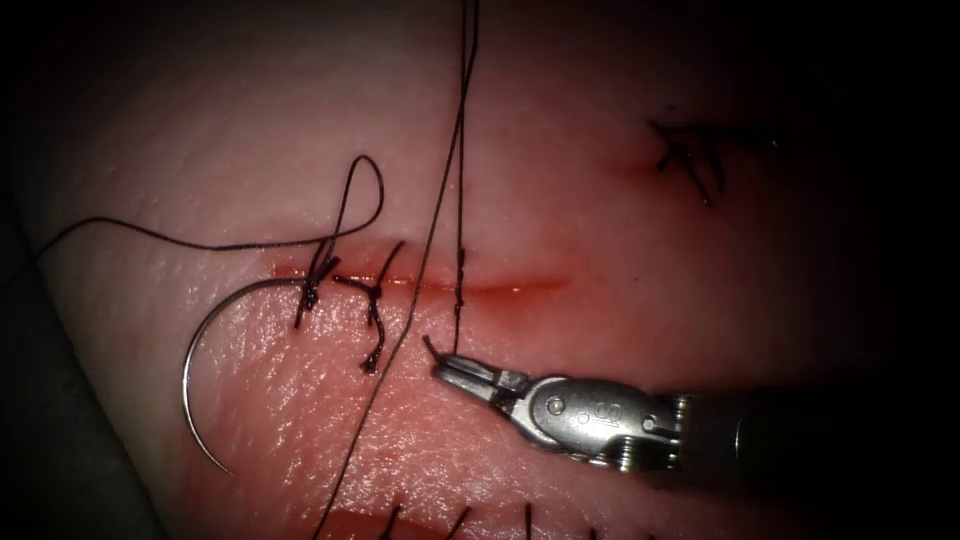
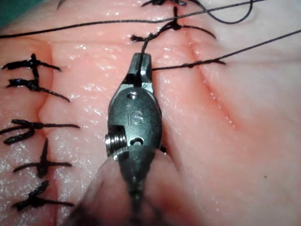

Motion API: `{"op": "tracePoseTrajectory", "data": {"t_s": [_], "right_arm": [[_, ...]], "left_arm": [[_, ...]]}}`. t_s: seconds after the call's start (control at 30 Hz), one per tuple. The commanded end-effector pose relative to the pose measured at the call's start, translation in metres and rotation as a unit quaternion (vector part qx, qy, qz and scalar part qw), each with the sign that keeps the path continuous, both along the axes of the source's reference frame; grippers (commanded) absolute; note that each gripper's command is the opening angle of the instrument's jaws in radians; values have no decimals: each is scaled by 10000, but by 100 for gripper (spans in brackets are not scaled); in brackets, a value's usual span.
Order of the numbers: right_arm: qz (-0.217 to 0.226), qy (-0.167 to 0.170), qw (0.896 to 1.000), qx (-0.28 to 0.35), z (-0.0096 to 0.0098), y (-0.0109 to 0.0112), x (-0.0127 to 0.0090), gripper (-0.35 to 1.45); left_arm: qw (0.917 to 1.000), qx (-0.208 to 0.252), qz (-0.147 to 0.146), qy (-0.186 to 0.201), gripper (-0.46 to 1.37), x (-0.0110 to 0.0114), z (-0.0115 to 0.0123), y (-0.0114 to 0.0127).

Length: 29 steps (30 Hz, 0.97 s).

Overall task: Wound Closure
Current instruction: Pull the right gripper down and the left gripper up to tighten the suture

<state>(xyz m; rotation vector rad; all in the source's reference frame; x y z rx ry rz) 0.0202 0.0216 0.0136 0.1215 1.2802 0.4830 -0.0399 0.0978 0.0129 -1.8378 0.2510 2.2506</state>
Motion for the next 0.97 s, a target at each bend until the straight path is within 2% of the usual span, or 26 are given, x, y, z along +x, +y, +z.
{"op": "tracePoseTrajectory", "data": {"t_s": [0.03,0.97], "right_arm": [[11,-15,10000,-9,0,0,0,-35],[79,-107,9999,-11,6,4,-1,-35]], "left_arm": [[10000,5,11,1,-35,0,0,0],[10000,-13,42,36,-35,0,-1,-9]]}}
